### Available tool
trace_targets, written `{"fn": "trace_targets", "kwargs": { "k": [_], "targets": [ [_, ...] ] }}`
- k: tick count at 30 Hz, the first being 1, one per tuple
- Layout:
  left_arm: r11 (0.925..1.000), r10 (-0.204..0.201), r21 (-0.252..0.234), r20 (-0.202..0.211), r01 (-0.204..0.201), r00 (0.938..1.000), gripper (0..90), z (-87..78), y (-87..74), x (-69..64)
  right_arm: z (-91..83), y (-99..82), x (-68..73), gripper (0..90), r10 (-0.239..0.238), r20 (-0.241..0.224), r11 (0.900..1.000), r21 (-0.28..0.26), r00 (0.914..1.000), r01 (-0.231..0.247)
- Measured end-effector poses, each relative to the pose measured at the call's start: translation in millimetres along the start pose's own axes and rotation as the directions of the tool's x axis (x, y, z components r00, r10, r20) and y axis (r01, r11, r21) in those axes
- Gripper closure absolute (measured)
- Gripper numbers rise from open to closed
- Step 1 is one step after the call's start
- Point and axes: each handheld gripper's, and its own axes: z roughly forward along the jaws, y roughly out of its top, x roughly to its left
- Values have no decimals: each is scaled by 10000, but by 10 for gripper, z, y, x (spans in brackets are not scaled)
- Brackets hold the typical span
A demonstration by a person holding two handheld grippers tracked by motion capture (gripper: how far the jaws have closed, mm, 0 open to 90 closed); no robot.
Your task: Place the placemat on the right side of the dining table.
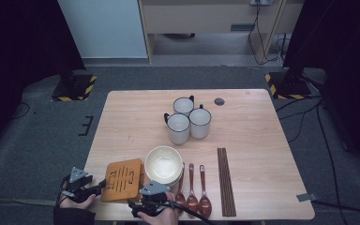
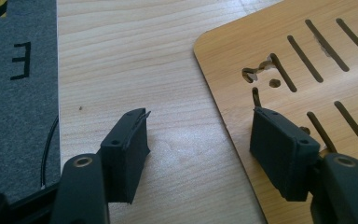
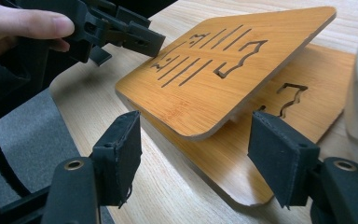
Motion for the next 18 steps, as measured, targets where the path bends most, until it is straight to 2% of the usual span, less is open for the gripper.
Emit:
{"fn": "trace_targets", "kwargs": {
  "k": [13,18],
  "targets": [
    [10000,27,-7,-3,-27,10000,355,0,0,-1,104,25,23,348,247,60,9997,-67,9997,-246],
    [10000,30,-35,-24,-30,10000,356,-3,-2,-1,91,43,38,381,379,96,9988,-317,9992,-376]
  ]
}}
